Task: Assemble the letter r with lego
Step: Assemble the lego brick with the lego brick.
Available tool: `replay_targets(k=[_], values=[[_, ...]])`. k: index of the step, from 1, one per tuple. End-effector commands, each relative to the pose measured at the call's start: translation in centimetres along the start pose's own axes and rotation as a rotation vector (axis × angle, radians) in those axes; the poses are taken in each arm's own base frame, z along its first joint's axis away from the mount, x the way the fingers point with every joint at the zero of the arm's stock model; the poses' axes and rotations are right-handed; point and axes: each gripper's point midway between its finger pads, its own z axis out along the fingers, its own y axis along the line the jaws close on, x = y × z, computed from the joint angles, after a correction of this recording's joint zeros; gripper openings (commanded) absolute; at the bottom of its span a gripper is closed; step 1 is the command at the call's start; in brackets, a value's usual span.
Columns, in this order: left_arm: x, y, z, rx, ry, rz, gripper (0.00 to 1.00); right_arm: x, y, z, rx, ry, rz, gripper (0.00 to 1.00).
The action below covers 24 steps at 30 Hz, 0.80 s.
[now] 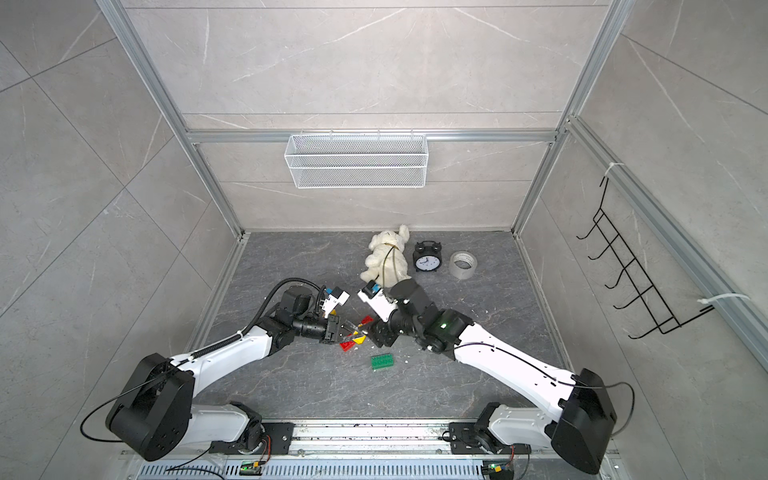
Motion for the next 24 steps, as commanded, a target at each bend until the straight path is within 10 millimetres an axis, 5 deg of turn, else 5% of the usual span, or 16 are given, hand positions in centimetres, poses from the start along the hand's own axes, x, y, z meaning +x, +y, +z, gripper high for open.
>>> replay_targets(k=[1, 6, 12, 24], values=[[-2.4, -1.9, -1.3, -0.101, -0.116, 0.22, 0.15, -2.5, 1.4, -0.3, -0.211, -0.003, 0.209, 0.7], [-4.0, -2.6, -3.1, -0.366, -0.313, 0.508, 0.0, -2.5, 1.3, 1.4, -0.235, 0.131, 0.356, 0.65], [-5.6, -1.2, -5.3, -0.595, -0.481, 0.648, 0.0, -2.2, 0.7, 1.2, -0.179, 0.229, 0.424, 0.65], [-6.8, -1.1, -4.1, -0.705, -0.495, 0.784, 0.0, -1.3, 0.7, 3.1, -0.204, 0.305, 0.499, 0.65]])
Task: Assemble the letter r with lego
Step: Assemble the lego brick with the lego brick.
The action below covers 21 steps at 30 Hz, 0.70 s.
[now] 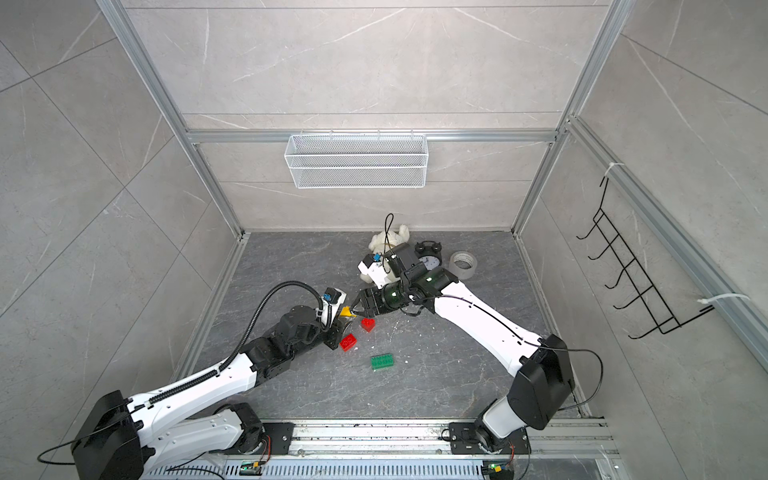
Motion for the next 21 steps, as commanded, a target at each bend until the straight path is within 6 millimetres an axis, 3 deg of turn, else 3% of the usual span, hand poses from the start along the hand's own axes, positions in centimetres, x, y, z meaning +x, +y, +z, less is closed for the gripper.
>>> replay_targets(k=[1, 11, 16, 21], values=[[-3.3, 0.3, -0.4, -0.04, -0.118, 0.047, 0.0, 0.4, -0.3, 0.9, -0.002, 0.049, 0.041, 0.65], [-4.7, -1.5, -0.3, 0.044, -0.155, 0.033, 0.0, -1.0, -1.6, 2.2, 0.028, 0.044, 0.045, 0.64], [-4.6, -1.8, 0.0, 0.053, -0.149, 0.036, 0.0, -2.3, -2.0, 2.3, 0.017, 0.013, 0.066, 0.63], [-4.7, -1.5, -0.2, 0.039, -0.156, 0.035, 0.0, -2.0, -2.0, 3.0, -0.015, 0.049, 0.086, 0.58]])
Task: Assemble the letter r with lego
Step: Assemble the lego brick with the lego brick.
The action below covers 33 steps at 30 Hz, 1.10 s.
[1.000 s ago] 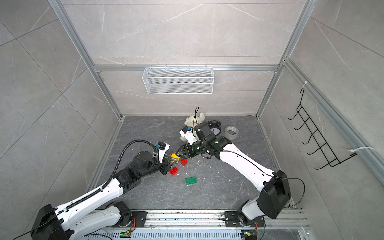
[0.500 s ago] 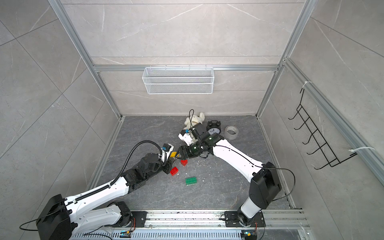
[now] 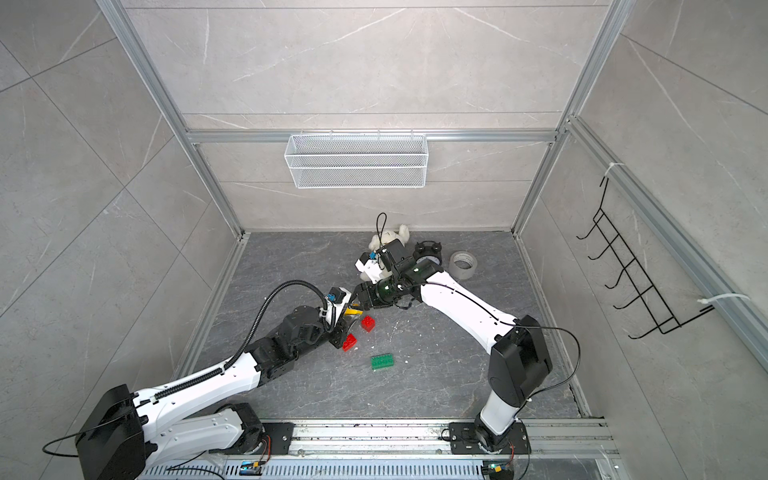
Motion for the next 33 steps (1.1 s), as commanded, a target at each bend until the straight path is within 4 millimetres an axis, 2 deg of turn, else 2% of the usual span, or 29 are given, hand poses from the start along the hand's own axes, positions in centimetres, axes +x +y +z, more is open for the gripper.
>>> replay_targets(k=[1, 4, 12, 29, 31, 33], values=[[-3.5, -0.2, -0.5, 0.002, -0.103, 0.007, 0.0, -0.1, 0.3, 0.5, -0.03, 0.02, 0.013, 0.56], [-3.5, -0.1, -0.4, -0.006, -0.105, 0.005, 0.0, 0.3, 0.0, 0.8, -0.028, 0.037, 0.023, 0.52], [-3.3, 0.0, 0.0, -0.012, -0.096, 0.003, 0.0, 0.6, 0.6, 0.7, -0.06, 0.047, 0.018, 0.37], [-3.0, 0.0, 0.7, -0.017, -0.079, 0.003, 0.0, 1.9, 1.2, 1.5, -0.107, 0.122, 0.003, 0.42], [-3.1, 0.1, 0.7, -0.021, -0.082, 0.003, 0.0, 2.1, 1.2, 1.6, -0.108, 0.13, 0.0, 0.42], [-3.0, 0.2, 0.7, -0.028, -0.08, 0.002, 0.0, 2.2, 1.3, 1.7, -0.107, 0.135, -0.006, 0.38]])
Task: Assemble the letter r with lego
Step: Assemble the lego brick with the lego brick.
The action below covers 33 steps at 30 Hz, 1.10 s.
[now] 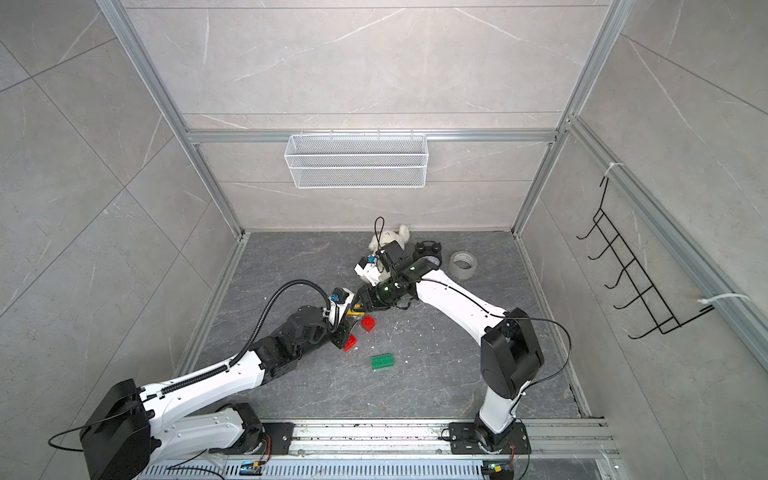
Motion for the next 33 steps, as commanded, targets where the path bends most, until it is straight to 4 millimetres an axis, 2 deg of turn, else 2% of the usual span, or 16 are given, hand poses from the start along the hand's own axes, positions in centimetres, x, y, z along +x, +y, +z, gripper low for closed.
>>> replay_targets(k=[1, 2, 6, 8, 10, 14, 16, 18, 22, 24, 27, 33], values=[[-3.6, 0.3, -0.1, -0.027, -0.099, 0.0, 0.0, 1.1, 2.1, 0.5, -0.071, 0.063, -0.018, 0.34], [-3.6, 0.4, -0.2, -0.031, -0.101, 0.0, 0.0, 1.0, 2.1, 0.5, -0.072, 0.061, -0.021, 0.3], [-3.5, 0.5, -0.1, -0.038, -0.094, -0.003, 0.16, 0.7, 2.2, 0.2, -0.061, 0.043, -0.031, 0.21], [-3.5, 0.5, -0.1, -0.041, -0.086, -0.005, 0.35, 0.3, 2.0, 0.0, -0.04, 0.025, -0.036, 0.2], [-3.5, 0.6, -0.1, -0.045, -0.077, -0.01, 0.43, 0.0, 1.7, -0.1, -0.016, 0.006, -0.041, 0.19], [-3.3, 0.9, -0.5, -0.061, -0.059, -0.031, 0.76, -0.9, 0.7, -0.4, 0.051, -0.029, -0.052, 0.19], [-3.0, 1.2, -0.9, -0.076, -0.052, -0.042, 0.79, -1.3, 0.2, -0.4, 0.081, -0.044, -0.062, 0.19], [-2.6, 1.6, -1.7, -0.094, -0.04, -0.062, 0.87, -1.8, -0.4, -0.7, 0.128, -0.059, -0.077, 0.19], [-1.6, 2.1, -3.8, -0.106, -0.016, -0.1, 0.95, -2.6, -2.8, -1.3, 0.27, -0.092, -0.135, 0.2], [-0.9, 2.4, -4.9, -0.12, -0.009, -0.128, 0.97, -3.0, -3.3, -1.5, 0.298, -0.108, -0.165, 0.2], [0.0, 3.9, -6.3, -0.173, 0.002, -0.201, 0.97, -3.2, -3.7, -1.4, 0.312, -0.118, -0.191, 0.2], [1.9, 8.7, -8.3, -0.323, 0.005, -0.454, 0.96, -2.6, -3.5, -1.1, 0.283, -0.15, -0.287, 0.22]])
